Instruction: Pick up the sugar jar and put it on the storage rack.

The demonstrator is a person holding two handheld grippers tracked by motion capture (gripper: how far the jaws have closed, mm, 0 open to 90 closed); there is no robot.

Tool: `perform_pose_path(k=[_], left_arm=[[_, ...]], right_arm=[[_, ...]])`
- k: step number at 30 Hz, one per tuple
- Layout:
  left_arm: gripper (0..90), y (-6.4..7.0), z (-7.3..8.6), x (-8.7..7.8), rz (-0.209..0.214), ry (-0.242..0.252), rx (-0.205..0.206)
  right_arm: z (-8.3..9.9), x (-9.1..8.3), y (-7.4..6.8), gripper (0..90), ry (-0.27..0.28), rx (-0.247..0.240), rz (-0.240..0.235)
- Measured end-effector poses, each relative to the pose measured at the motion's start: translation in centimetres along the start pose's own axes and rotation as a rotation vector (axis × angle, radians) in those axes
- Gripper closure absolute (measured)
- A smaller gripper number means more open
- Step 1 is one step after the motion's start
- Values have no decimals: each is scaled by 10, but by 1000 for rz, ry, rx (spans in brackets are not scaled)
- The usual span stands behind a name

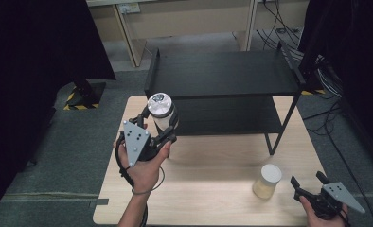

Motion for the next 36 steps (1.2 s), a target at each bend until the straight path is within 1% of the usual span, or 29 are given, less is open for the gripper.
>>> perform_pose_path(k=[12, 20, 25, 27, 30, 36], left_arm=[[309, -1, -14, 15, -9, -12, -5], [309, -2, -22, 27, -17, -23, 1], [309, -4, -26, 34, -24, -32, -11], [310, -4, -28, 37, -26, -36, -3], [309, -6, -32, 40, -25, -37, -13], [309, -6, -38, 47, -28, -40, -5]], right_arm=[[0, 0, 0, 67, -1, 3, 0], [0, 0, 0, 67, -2, 4, 0], [0, 0, 0, 67, -2, 5, 1], [0, 0, 0, 67, -1, 4, 1], [0, 0, 0, 67, -2, 5, 1], [0, 0, 0, 67, -1, 4, 1]])
Point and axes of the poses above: each handheld gripper's, and its own axes: x roughly forward along the jaws, z roughly out of its underside, y roughly to its right, the point moved 3 cm from there along x, roughly forward along the jaws, and after that the axes turned 7 degrees about y, right-handed, at the moved point
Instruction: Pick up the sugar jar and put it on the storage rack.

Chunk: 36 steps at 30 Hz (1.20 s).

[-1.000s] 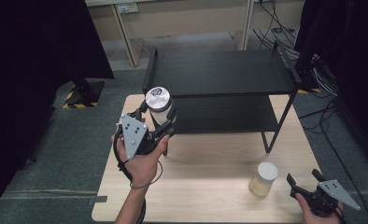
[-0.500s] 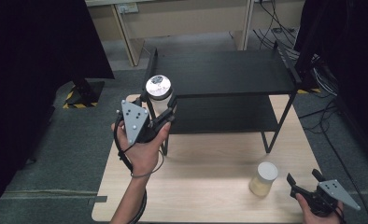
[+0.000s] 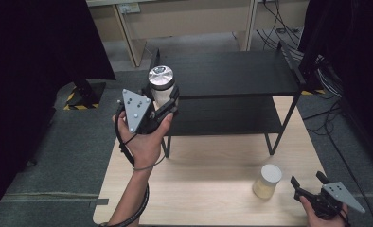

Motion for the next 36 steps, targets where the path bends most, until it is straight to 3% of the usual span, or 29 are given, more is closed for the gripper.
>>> perform_pose_path(k=[21, 36], left_arm=[[309, -5, 0, 35, -47, -30, -15], [309, -7, 5, 50, -67, -51, -24]], right_arm=[[0, 0, 1, 67, -2, 4, -3], [-1, 1, 1, 67, -5, 0, -5]])
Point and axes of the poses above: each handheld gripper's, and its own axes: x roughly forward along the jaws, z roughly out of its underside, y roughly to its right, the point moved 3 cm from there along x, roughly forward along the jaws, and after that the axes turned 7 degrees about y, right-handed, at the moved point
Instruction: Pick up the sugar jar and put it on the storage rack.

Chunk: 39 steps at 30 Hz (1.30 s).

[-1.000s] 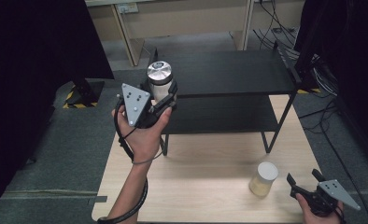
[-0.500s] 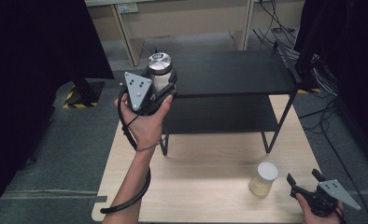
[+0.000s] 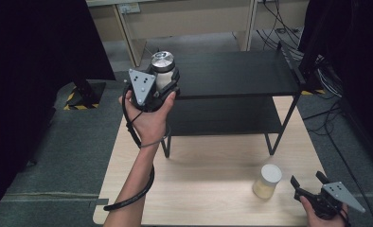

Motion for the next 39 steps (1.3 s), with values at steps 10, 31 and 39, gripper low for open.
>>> perform_pose_path(k=[10, 31, 39], left_arm=[[308, -4, 2, 6, -3, -6, -43], [81, -10, 15, -13, 21, 89, -33], [85, -14, 21, -33, 29, 99, -31]], right_arm=[[0, 0, 0, 67, -2, -1, -1], [0, 0, 0, 64, -3, -2, -1], [0, 1, -1, 63, -3, -8, 0]])
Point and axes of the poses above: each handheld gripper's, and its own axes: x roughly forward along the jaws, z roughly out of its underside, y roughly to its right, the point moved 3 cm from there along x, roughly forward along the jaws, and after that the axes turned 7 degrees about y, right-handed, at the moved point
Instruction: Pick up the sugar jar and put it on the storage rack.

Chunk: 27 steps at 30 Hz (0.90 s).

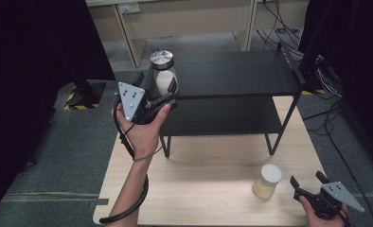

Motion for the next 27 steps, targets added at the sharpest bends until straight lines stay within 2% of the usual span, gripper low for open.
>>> perform_pose_path(k=[10, 22, 27], left_arm=[[86, 3, 15, -27, 22, 7, 14], [87, 7, 37, -65, 64, 11, 8], [86, 11, 51, -82, 82, 6, -3]], right_arm=[[0, 0, 0, 63, 2, 0, 0], [0, 0, 0, 63, 3, -2, 2], [0, 0, 0, 63, 2, -3, 0]])
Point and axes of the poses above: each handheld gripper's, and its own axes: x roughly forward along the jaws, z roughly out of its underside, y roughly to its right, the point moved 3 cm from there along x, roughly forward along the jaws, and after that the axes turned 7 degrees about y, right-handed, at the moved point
